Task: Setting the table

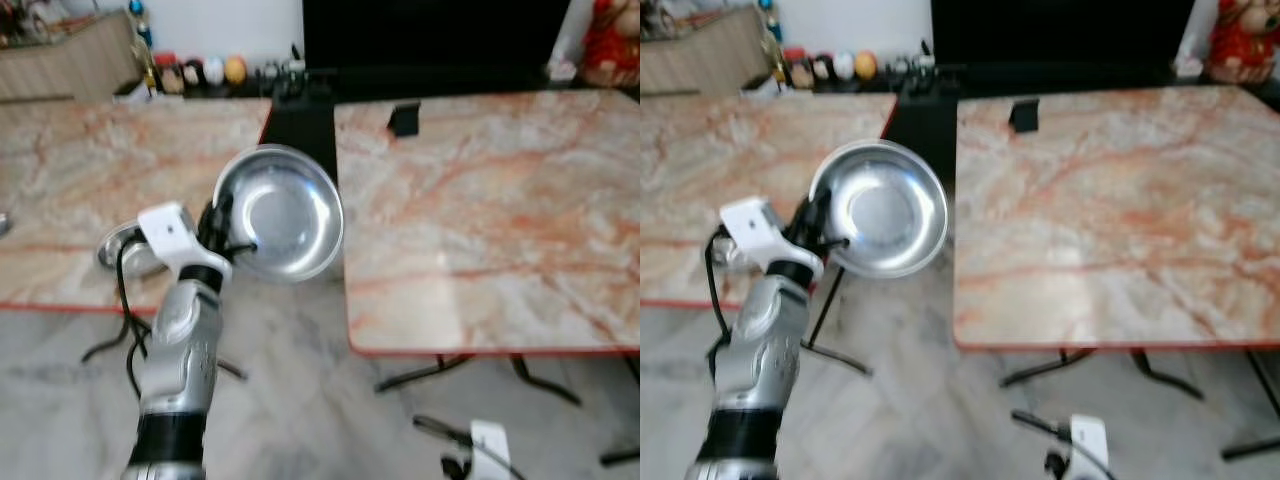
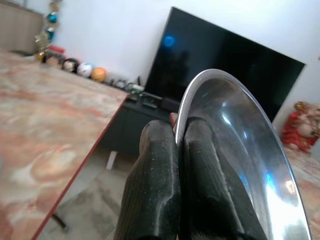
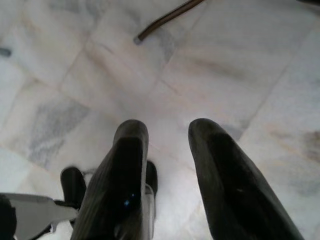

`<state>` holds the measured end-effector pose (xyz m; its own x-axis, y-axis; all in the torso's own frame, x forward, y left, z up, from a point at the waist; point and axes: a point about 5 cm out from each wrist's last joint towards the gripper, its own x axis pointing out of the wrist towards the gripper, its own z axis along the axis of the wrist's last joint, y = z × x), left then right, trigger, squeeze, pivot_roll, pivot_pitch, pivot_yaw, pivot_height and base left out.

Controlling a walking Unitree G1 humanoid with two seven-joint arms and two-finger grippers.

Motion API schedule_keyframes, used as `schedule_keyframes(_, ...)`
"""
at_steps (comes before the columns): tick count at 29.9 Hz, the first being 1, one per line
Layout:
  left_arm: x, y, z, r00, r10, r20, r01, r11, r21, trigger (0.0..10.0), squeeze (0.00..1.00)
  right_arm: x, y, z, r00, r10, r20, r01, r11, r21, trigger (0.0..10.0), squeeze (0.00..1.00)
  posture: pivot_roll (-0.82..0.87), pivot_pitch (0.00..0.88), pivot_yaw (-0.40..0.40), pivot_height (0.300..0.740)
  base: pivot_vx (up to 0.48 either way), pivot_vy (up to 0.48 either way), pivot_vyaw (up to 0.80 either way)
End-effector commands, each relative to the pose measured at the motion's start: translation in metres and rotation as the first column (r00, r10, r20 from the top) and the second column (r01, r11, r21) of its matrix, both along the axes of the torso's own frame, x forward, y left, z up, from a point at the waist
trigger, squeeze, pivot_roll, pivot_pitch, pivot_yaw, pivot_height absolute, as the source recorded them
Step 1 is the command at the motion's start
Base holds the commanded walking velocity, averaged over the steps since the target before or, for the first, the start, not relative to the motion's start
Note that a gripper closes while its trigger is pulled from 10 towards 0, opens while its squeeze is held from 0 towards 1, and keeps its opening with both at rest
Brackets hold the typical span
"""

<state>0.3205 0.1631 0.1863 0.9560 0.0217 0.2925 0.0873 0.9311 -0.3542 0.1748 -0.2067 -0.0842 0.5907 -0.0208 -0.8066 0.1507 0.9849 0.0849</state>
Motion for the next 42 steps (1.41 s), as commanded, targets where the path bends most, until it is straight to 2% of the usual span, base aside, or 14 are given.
schedule_keyframes(1, -0.0012, 0.0032, 0.0075, 0.999, 0.013, 0.036, -0.013, 1.000, -0.005, 10.0, 0.00, -0.0005, 0.0030, -0.0008, 1.000, -0.006, -0.004, 0.006, 1.000, 0.012, 10.0, 0.00, -0.07, 0.000, 0.042, 0.740, 0.000, -0.401, 0.00)
schedule_keyframes(38, -0.0015, -0.0019, 0.0042, 0.999, -0.033, 0.029, 0.034, 0.999, -0.014, 10.0, 0.00, -0.0007, 0.0027, -0.0008, 1.000, -0.003, -0.003, 0.003, 1.000, 0.010, 10.0, 0.00, -0.08, 0.000, 0.038, 0.740, 0.000, -0.401, 0.00)
schedule_keyframes(42, -0.0010, -0.0027, 0.0031, 0.999, -0.050, 0.023, 0.050, 0.999, -0.010, 10.0, 0.00, -0.0012, 0.0027, -0.0010, 1.000, -0.002, -0.004, 0.002, 1.000, 0.010, 10.0, 0.00, -0.08, 0.000, 0.040, 0.740, 0.000, -0.089, 0.00)
